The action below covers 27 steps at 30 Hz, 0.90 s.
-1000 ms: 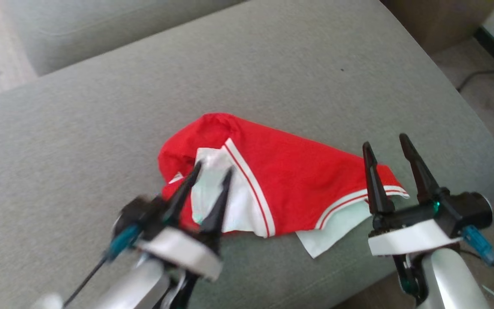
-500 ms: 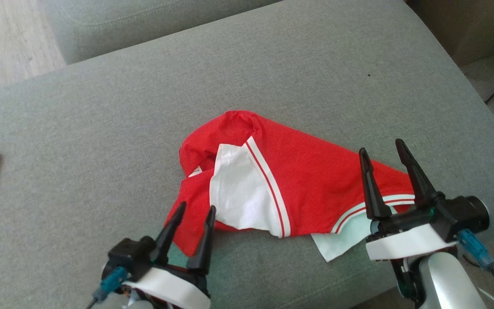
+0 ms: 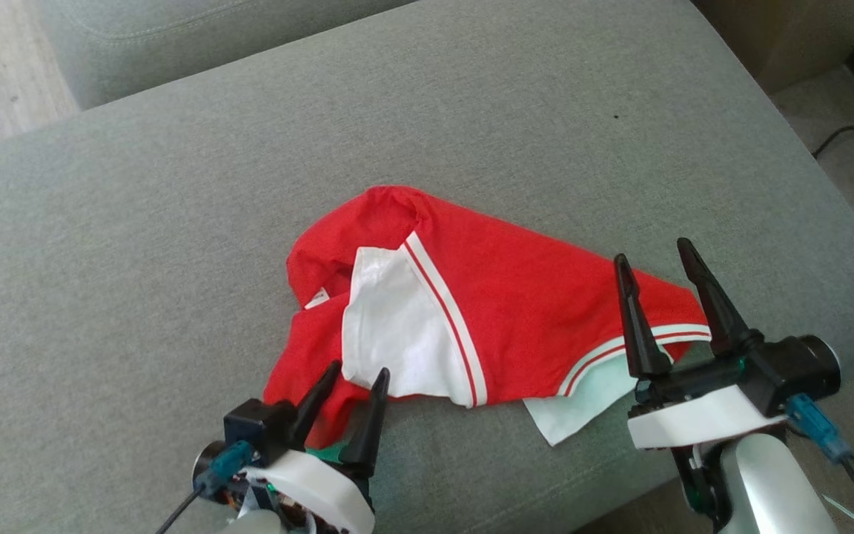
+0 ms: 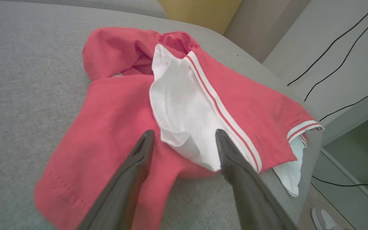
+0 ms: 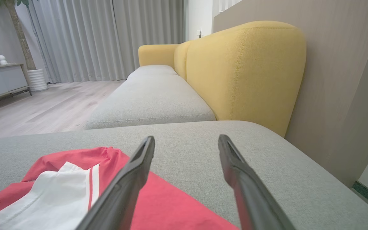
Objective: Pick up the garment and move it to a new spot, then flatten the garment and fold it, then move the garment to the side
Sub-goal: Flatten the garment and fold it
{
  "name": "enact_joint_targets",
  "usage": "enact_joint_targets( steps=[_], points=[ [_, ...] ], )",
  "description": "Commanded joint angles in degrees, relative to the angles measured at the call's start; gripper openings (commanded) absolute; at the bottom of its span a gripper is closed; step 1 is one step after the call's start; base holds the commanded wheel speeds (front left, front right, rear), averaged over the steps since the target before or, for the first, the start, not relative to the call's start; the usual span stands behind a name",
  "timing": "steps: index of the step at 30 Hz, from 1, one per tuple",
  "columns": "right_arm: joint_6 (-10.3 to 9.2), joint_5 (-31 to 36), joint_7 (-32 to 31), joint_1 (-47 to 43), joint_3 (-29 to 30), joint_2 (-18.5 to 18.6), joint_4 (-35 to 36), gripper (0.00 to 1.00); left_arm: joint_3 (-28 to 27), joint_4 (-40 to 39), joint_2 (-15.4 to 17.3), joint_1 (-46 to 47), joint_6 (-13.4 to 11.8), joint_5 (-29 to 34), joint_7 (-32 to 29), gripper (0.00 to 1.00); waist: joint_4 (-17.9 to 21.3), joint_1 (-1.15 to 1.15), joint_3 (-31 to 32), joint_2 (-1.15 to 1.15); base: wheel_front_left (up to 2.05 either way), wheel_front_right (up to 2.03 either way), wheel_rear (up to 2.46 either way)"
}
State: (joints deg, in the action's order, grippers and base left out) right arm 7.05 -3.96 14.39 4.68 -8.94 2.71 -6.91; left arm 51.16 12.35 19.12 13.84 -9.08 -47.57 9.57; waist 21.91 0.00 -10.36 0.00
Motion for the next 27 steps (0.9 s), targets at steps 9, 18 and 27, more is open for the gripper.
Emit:
enact_joint_targets(
  steps=[9,18,27],
  points=[
    [0.44,-0.5,0.6,2.4,-1.6,0.2,1.6,1.0,-1.1,0.1,-0.5,4.4,1.7,-1.0,-1.1,0.0,1.1,0.0,-0.5,0.0,0.0,0.0,0.0],
    [0.44,-2.0,0.6,3.1,-3.2,0.2,1.5,1.0,-4.7,-5.2,-1.0,11.8,3.2,-4.7,-5.5,0.0,4.2,0.0,-1.2,0.0,0.0,0.0,0.0],
    [0.44,-4.4,0.6,3.6,-5.8,0.2,1.9,1.0,-11.7,-5.5,2.7,24.0,0.8,-5.5,-10.0,0.0,9.6,0.0,-2.5,0.0,0.0,0.0,0.0]
  ],
)
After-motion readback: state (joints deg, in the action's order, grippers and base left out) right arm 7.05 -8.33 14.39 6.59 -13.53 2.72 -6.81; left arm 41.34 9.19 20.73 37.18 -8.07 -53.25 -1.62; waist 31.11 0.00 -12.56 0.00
